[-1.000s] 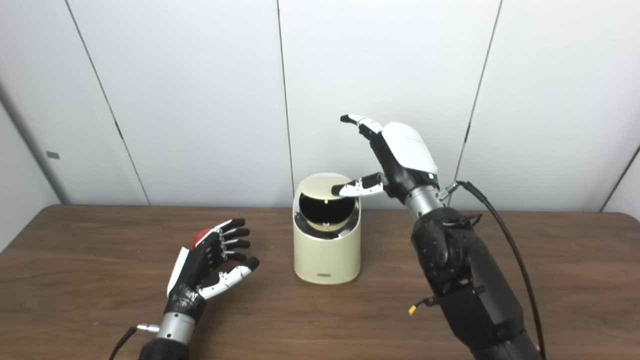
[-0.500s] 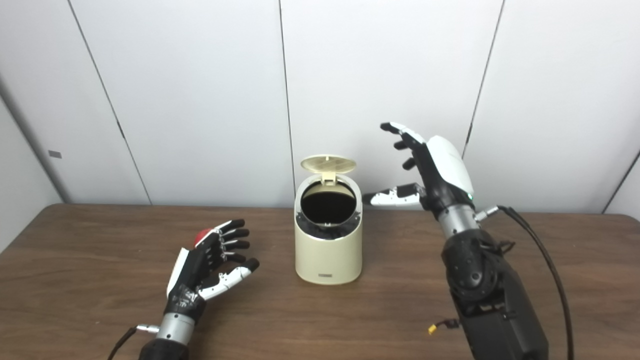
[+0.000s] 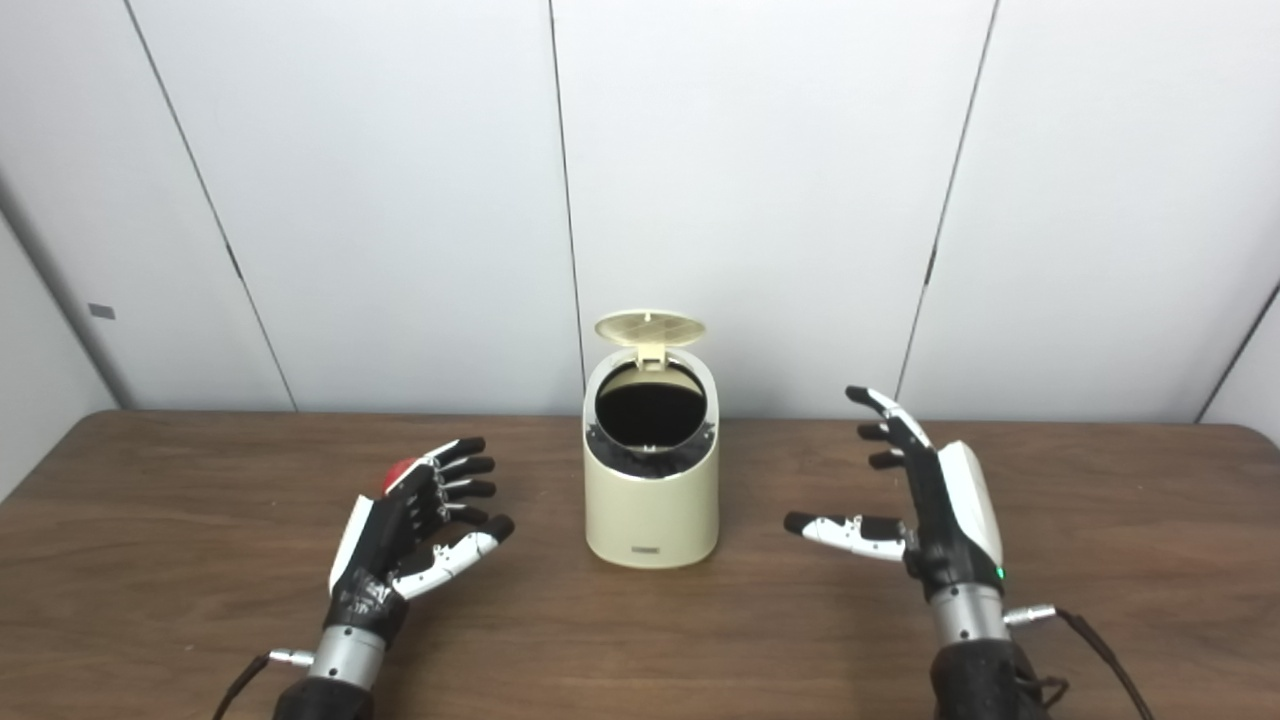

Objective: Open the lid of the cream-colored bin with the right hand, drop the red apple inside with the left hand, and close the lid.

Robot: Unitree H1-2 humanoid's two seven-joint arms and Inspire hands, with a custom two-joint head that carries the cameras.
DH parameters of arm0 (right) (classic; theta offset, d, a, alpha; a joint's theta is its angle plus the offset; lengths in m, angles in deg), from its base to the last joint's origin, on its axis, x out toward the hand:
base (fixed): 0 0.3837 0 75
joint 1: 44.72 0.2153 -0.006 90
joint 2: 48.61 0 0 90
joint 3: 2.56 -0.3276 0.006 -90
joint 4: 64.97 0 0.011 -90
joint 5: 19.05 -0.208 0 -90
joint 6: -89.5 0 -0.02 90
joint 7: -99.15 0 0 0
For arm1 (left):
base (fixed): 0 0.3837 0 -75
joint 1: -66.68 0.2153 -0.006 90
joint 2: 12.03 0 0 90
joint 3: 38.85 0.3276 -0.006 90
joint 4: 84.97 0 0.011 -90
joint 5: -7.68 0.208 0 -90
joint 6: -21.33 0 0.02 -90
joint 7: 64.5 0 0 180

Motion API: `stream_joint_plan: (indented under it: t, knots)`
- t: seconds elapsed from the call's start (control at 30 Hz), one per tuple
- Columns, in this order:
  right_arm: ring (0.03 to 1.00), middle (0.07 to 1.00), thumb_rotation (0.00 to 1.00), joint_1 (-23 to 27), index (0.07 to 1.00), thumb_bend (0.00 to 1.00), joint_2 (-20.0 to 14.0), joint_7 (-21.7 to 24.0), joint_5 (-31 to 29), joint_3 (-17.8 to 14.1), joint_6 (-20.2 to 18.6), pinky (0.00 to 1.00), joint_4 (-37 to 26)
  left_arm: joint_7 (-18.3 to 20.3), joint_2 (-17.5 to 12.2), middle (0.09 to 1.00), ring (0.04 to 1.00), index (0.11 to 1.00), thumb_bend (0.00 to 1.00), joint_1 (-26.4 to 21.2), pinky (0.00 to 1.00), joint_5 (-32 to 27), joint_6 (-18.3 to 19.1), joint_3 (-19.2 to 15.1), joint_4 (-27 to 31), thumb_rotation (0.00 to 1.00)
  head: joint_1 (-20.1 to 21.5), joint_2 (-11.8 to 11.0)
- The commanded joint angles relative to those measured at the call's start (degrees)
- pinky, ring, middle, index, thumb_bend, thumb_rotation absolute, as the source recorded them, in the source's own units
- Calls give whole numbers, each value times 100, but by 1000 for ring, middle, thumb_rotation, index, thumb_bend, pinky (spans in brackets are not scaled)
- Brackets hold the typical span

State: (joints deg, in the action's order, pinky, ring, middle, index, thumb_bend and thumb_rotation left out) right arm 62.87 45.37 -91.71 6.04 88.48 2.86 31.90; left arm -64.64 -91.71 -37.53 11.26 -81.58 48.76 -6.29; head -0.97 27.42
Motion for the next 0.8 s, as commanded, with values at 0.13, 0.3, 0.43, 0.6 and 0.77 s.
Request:
stream_joint_plan:
  t: [0.13,0.3,0.43,0.6,0.77]
  knots:
    - [760,839,245,62,830,772,142,-294,-155,-9,687,639,105,-21,-137,773,712,815,753,-131,608,65,-256,-4,237,215,-13,-12]
    - [754,848,193,-22,834,745,201,-322,-191,-33,665,627,96,-112,-198,761,699,803,751,-81,621,290,-333,-2,402,164,-301,-59]
    - [768,858,150,-68,838,736,144,-296,-309,-88,716,653,133,-224,-190,774,718,814,721,-51,633,305,-399,-120,580,154,-638,-123]
    - [772,858,70,-78,845,736,20,-286,-363,-127,867,663,275,-598,-325,746,676,793,738,-125,571,742,-485,-322,756,103,-966,-187]
    - [766,857,57,-88,844,744,-22,-231,-424,-144,787,659,239,-905,-501,742,679,787,736,-223,574,1105,-282,-576,887,89,-1132,-210]
